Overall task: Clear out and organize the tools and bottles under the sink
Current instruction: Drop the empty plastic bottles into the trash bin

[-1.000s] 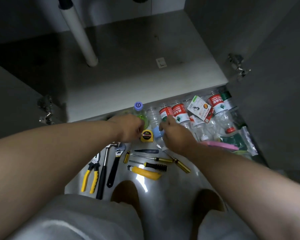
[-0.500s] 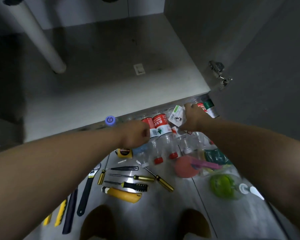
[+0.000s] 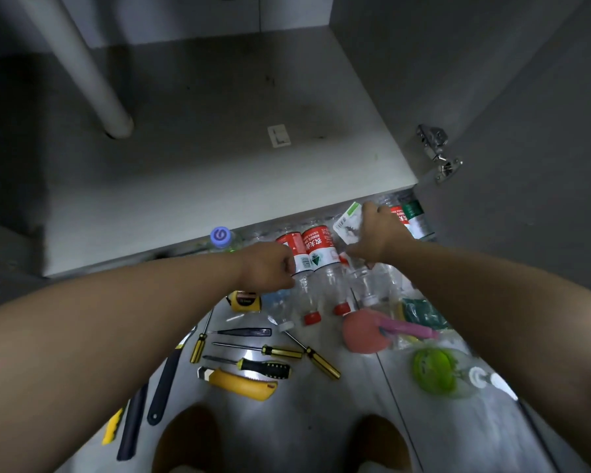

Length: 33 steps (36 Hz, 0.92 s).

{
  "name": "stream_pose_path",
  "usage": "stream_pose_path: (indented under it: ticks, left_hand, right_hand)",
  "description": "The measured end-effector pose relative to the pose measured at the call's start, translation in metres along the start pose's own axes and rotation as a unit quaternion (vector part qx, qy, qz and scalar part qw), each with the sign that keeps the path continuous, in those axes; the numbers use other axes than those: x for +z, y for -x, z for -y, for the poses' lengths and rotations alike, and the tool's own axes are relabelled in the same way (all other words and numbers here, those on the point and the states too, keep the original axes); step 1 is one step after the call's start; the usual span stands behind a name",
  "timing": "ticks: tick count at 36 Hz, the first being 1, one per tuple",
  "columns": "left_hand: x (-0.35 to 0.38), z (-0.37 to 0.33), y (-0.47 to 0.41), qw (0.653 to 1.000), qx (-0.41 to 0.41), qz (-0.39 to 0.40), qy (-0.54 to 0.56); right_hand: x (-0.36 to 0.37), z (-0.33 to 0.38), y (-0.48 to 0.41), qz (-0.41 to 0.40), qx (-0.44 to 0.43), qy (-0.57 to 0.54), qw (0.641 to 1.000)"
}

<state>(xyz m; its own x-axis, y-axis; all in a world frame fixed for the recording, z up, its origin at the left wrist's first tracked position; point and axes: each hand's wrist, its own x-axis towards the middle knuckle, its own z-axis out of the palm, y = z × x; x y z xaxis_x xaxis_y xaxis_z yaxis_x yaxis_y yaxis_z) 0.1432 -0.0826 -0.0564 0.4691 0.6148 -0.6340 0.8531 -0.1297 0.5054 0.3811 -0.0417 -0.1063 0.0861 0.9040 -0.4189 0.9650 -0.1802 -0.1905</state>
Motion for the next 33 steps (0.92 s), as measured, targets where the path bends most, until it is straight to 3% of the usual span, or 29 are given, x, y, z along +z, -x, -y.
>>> stream_pose_path:
  ticks: [4,11,13,19,21,24,26,30,33]
  left_hand:
    - [-0.006,-0.009,0.004,0.998,0.011,-0.029,0.046]
    - [-0.023,-0.019,0.016,0.969,0.054,-0.132,0.202]
    - [-0.028,-0.020,0.017,0.959,0.065,-0.177,0.213]
    - [-0.048,-0.011,0.017,0.923,0.011,-0.325,0.203]
    - [-0.052,-0.008,0.017,0.917,-0.002,-0.334,0.219]
    - [-0.050,-0.007,0.013,0.914,-0.016,-0.317,0.254]
    - [-0.048,-0.009,0.011,0.914,-0.014,-0.307,0.265]
    - [-0.045,-0.013,0.001,0.918,0.000,-0.294,0.267]
    - [-0.041,-0.017,-0.007,0.916,0.002,-0.273,0.294]
  right_hand:
    - [-0.025,0.012,0.015,0.086,-0.022,-0.275,0.957]
    - [-0.064,0.058,0.044,0.185,-0.027,-0.499,0.846]
    - [-0.071,0.069,0.051,0.203,-0.033,-0.536,0.819]
    - [-0.074,0.066,0.055,0.202,-0.017,-0.571,0.795]
    - [-0.069,0.056,0.052,0.177,0.018,-0.555,0.812]
    - [-0.050,0.035,0.042,0.112,0.079,-0.392,0.910]
    - [-0.033,0.024,0.035,0.094,0.104,-0.270,0.953]
    - [-0.002,0.011,0.024,0.094,0.103,-0.090,0.986]
    - [0.020,0.005,0.018,0.080,0.086,-0.034,0.993]
